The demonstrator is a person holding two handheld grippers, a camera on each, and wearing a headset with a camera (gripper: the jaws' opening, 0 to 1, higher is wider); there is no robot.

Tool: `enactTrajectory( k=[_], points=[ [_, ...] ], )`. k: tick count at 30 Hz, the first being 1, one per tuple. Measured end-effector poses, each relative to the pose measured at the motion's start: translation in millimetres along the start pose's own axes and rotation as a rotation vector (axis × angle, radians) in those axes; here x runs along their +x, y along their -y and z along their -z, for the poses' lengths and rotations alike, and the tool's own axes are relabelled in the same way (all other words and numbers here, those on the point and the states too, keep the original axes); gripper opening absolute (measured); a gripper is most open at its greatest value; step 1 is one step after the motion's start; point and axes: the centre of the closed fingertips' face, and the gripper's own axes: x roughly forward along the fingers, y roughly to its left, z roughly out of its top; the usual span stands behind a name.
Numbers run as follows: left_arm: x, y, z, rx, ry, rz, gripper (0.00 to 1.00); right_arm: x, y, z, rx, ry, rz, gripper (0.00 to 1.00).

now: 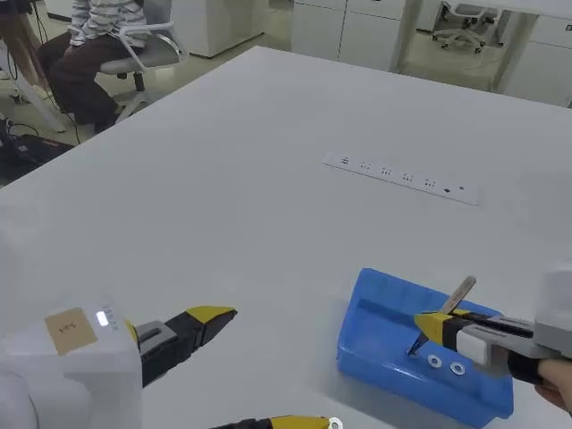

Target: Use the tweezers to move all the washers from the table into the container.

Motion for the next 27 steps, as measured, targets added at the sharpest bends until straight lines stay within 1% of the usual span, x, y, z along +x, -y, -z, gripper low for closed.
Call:
enactTrajectory(
  k=[2,3,5,6,7,10,17,20,23,27],
  points=[
    [0.0,0.0,0.0,-0.001,0.001,0.000,0.75,0.8,-1.8,1.2,-0.049,-0.008,-0.002,0.03],
    [0.0,-0.1,-0.1,-0.001,0.001,-0.001,0.75,1.2,-2.2,2.6,-0.095,-0.019,0.000,0.03],
    [0.0,-0.2,0.2,-0.001,0.000,-0.001,0.75,1.9,-3.8,4.6,-0.144,-0.032,0.004,0.03],
    [0.0,-0.1,0.2,-0.001,-0.001,-0.001,0.75,2.5,-6.4,2.2,-0.172,-0.017,0.002,0.03],
    [0.0,0.1,0.0,0.000,0.000,0.000,0.75,2.0,-7.2,4.6,-0.183,-0.030,0.003,0.03],
    [-0.1,0.1,0.2,0.000,0.000,-0.001,0.75,3.2,-9.9,4.5,-0.239,-0.026,-0.007,0.04],
    [-0.6,-0.1,-0.3,-0.001,0.002,-0.003,0.75,2.0,-10.0,6.2,-0.298,-0.014,-0.010,0.04],
    [-0.7,-0.3,-0.4,-0.001,0.003,-0.003,0.75,0.1,-10.1,5.1,-0.312,-0.004,-0.012,0.04],
    [-0.8,-0.4,-0.6,-0.002,0.004,-0.004,0.75,-5.0,-12.6,-4.6,-0.289,0.055,-0.015,0.04],
    [-1.0,0.0,-1.1,-0.003,0.005,-0.003,0.75,-11.6,-16.2,-10.7,-0.280,0.074,-0.010,0.04]
  ],
)
